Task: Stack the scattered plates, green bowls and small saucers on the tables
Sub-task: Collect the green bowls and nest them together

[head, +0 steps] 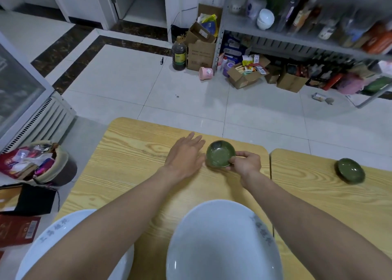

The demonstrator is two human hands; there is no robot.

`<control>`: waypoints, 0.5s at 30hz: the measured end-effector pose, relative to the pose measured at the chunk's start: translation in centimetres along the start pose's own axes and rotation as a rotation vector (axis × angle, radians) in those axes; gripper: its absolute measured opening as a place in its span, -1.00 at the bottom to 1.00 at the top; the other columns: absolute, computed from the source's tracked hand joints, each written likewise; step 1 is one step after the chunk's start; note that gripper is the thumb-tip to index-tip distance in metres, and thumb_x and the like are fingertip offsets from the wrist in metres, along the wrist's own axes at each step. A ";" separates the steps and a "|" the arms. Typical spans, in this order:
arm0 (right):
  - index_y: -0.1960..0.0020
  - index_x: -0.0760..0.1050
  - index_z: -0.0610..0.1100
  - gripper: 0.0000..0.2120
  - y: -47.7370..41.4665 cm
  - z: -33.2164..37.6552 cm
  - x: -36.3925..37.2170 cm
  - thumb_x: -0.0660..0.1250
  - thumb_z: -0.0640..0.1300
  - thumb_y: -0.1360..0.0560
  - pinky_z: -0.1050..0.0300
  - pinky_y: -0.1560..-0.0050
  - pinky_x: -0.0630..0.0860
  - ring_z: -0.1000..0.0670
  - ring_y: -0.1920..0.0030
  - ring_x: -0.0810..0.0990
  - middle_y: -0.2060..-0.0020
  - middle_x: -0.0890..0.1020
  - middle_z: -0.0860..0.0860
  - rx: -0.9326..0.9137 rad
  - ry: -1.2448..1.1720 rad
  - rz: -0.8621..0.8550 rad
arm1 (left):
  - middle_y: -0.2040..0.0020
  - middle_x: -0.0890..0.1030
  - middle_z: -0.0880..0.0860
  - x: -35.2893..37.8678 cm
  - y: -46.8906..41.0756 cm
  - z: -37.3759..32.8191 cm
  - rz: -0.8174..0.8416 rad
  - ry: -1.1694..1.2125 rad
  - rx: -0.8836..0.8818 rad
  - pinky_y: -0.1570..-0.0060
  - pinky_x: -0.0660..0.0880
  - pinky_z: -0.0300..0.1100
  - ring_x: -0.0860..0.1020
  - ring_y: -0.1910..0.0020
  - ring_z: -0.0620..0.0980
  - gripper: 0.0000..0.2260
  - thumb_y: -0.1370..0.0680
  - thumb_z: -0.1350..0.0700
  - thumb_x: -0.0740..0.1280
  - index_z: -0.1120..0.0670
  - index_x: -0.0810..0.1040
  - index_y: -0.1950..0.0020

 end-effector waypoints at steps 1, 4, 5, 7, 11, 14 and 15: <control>-0.02 0.56 -0.20 -0.75 0.3 0.3 -1.4 0.35 -0.45 -0.42 -0.07 0.05 0.67 -0.15 0.40 0.68 0.09 0.67 -0.20 -0.003 -0.029 -0.014 | -0.57 0.23 0.01 -0.7 -0.1 -1.2 -0.004 -0.050 0.016 -0.50 0.08 -0.08 0.06 -0.58 0.00 -0.54 -0.66 -0.06 0.14 0.06 0.28 -0.53; -0.05 0.56 -0.22 -0.74 1.7 1.2 -6.3 0.35 -0.45 -0.41 -0.10 -0.02 0.65 -0.14 0.43 0.65 0.10 0.67 -0.18 -0.031 -0.097 -0.056 | -0.59 0.17 0.00 -2.4 0.2 -5.4 -0.020 -0.156 0.053 -0.51 0.04 -0.06 0.01 -0.59 0.01 -0.51 -0.66 -0.11 0.08 0.05 0.20 -0.56; 0.00 0.56 -0.21 -0.77 2.3 1.4 -8.2 0.36 -0.44 -0.41 -0.10 -0.01 0.65 -0.14 0.44 0.65 0.05 0.67 -0.19 -0.046 -0.125 -0.073 | -0.59 0.16 0.01 -3.0 0.5 -7.2 -0.028 -0.181 0.071 -0.51 0.02 -0.06 0.00 -0.59 0.02 -0.50 -0.66 -0.12 0.07 0.05 0.18 -0.56; 0.11 0.54 -0.17 -0.79 3.8 1.8 -12.5 0.36 -0.45 -0.41 -0.04 0.08 0.67 -0.15 0.44 0.65 -0.02 0.66 -0.19 -0.073 -0.166 -0.110 | -0.59 0.15 0.02 -3.8 1.4 -11.1 -0.036 -0.216 0.116 -0.51 0.01 -0.05 0.01 -0.58 0.03 -0.49 -0.66 -0.13 0.07 0.05 0.18 -0.56; 0.09 0.52 -0.18 -0.80 6.6 1.2 -21.4 0.34 -0.46 -0.44 0.04 0.13 0.67 -0.14 0.41 0.66 -0.02 0.64 -0.20 -0.113 -0.252 -0.141 | -0.59 0.15 0.04 -4.5 4.4 -19.6 -0.054 -0.253 0.192 -0.51 0.02 -0.03 0.04 -0.58 0.05 -0.49 -0.66 -0.12 0.07 0.05 0.17 -0.56; -0.06 0.53 -0.25 -0.77 8.5 -0.7 -27.8 0.35 -0.44 -0.44 0.06 0.11 0.67 -0.15 0.39 0.69 -0.06 0.63 -0.17 -0.115 -0.321 -0.140 | -0.57 0.19 0.05 -4.6 7.0 -26.1 -0.097 -0.268 0.212 -0.49 0.06 -0.03 0.10 -0.56 0.08 -0.49 -0.65 -0.13 0.09 0.06 0.20 -0.55; -0.09 0.54 -0.26 -0.76 9.1 -1.5 -29.8 0.35 -0.44 -0.44 0.07 0.13 0.67 -0.15 0.38 0.69 -0.07 0.61 -0.15 -0.115 -0.338 -0.139 | -0.57 0.20 0.06 -4.5 7.9 -28.2 -0.105 -0.278 0.214 -0.48 0.07 -0.02 0.11 -0.55 0.09 -0.49 -0.65 -0.13 0.08 0.07 0.20 -0.55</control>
Point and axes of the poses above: each hand's wrist, its own y-axis away from the middle knuckle, its own x-axis out of the palm, z = x × y, the point moved 10 cm from there along -y, towards the middle knuckle
